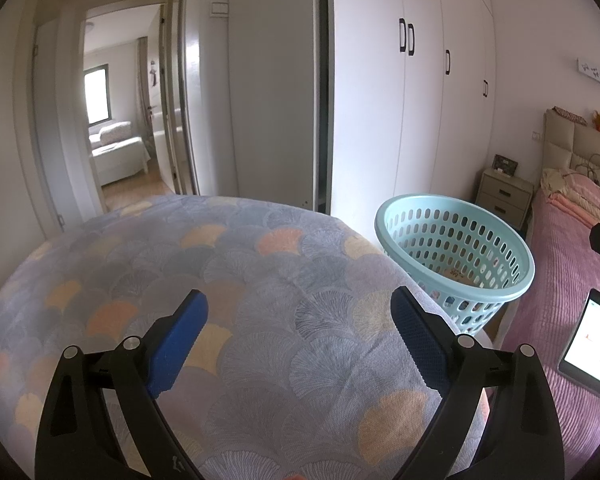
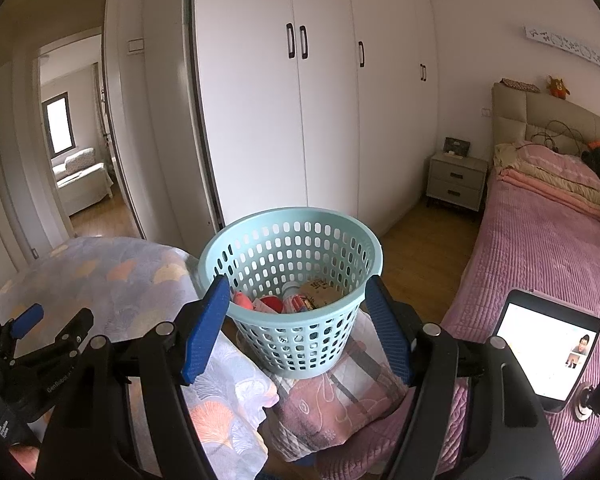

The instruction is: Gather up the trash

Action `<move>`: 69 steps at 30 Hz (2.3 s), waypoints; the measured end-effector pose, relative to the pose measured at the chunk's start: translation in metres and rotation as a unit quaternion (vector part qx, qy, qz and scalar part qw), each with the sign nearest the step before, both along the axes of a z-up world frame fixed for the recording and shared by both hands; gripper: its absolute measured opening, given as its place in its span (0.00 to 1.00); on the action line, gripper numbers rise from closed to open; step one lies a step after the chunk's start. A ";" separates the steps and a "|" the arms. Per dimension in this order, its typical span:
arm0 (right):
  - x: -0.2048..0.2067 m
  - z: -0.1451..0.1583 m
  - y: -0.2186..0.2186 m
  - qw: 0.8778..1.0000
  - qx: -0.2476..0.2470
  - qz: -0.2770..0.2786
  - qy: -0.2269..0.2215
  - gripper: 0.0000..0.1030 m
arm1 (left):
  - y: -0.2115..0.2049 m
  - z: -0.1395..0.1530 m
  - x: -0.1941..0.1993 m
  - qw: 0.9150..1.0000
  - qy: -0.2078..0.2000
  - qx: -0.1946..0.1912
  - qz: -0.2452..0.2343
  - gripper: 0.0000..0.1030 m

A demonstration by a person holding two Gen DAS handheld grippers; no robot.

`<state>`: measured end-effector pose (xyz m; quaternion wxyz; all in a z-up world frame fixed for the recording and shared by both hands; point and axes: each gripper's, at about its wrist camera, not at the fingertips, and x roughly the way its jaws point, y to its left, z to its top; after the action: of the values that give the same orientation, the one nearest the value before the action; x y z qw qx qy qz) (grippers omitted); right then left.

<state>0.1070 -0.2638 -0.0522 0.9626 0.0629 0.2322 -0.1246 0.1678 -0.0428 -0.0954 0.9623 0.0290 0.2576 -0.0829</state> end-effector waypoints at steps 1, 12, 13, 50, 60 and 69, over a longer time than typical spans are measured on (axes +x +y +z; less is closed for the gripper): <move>0.000 0.000 0.000 1.000 0.001 0.000 0.000 0.65 | 0.000 0.000 0.000 1.000 0.000 0.000 0.000 0.87; 0.000 -0.001 -0.001 1.000 0.001 0.000 0.000 0.65 | 0.000 0.000 0.000 1.000 0.000 0.000 0.000 0.87; 0.000 -0.001 0.000 1.000 0.001 -0.001 0.000 0.65 | 0.000 0.000 0.000 1.000 0.000 0.000 0.000 0.87; -0.003 0.033 0.010 1.000 -0.013 0.012 -0.018 0.65 | 0.005 0.062 -0.031 0.999 -0.036 0.000 -0.006 0.87; -0.004 0.037 0.022 0.999 -0.021 0.022 -0.018 0.64 | 0.021 0.071 -0.038 0.999 -0.039 -0.006 0.007 0.87; 0.003 0.040 0.046 0.999 -0.028 0.043 -0.017 0.64 | 0.041 0.079 -0.044 0.998 -0.051 0.021 0.039 0.87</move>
<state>0.1098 -0.2180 -0.0119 0.9722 0.0276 0.2150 -0.0881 0.1239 -0.0017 -0.0159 0.9759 0.0428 0.2107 -0.0381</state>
